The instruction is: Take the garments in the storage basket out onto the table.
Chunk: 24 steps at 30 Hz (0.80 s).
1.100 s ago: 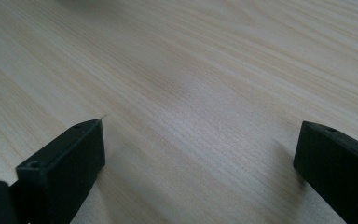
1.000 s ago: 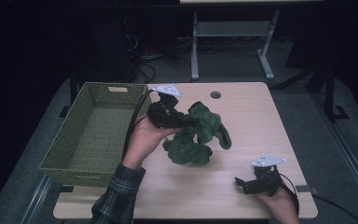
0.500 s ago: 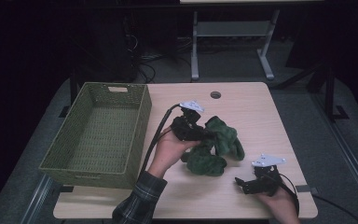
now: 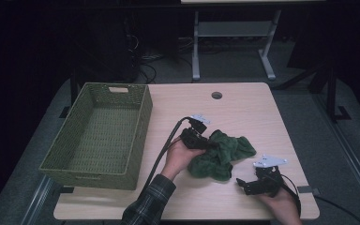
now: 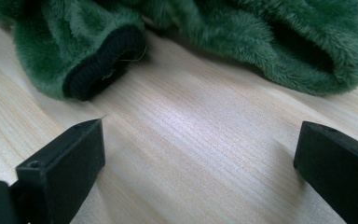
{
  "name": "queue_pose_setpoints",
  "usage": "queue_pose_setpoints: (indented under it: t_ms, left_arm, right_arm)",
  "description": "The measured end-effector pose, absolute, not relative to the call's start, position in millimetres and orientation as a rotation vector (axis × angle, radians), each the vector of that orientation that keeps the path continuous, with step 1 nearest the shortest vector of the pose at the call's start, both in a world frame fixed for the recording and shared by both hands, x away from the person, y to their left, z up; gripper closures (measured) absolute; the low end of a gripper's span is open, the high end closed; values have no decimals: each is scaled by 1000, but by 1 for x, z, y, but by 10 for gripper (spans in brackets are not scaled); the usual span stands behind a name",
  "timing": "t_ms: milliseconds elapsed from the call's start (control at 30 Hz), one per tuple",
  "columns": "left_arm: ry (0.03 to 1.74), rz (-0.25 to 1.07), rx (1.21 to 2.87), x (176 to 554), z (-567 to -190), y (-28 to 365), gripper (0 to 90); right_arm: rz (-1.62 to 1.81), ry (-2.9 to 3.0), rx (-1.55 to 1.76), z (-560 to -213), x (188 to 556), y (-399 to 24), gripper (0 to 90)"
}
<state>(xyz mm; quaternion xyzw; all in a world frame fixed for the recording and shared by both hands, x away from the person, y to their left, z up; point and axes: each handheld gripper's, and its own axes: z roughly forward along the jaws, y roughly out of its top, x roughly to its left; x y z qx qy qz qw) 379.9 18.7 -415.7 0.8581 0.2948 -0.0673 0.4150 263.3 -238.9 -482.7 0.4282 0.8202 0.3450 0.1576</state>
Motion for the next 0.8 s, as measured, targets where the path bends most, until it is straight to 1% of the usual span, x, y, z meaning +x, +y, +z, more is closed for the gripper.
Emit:
queue_pose_setpoints:
  t_ms: [333,567,600,633,667,767,800]
  left_arm:
    - [722,-158,2259,385,-443,9,854]
    - [730,-178,2263,386,-454,6,842]
    - [728,-181,2259,385,-454,6,825]
    - [721,-176,2261,385,-453,7,750]
    - [713,-171,2265,385,-451,8,750]
    - [694,-146,2265,383,-443,10,610]
    - [688,-141,2263,381,-440,12,580]
  right_arm:
    - [987,2346,1225,-483,263,-239,16]
    - [988,2349,1221,-483,263,-239,16]
    - [988,2350,1220,-483,263,-239,16]
    - [988,2350,1220,-483,263,-239,16]
    - [988,2350,1220,-483,263,-239,16]
    - [990,2350,1221,-483,263,-239,16]
    - [991,2350,1222,-483,263,-239,16]
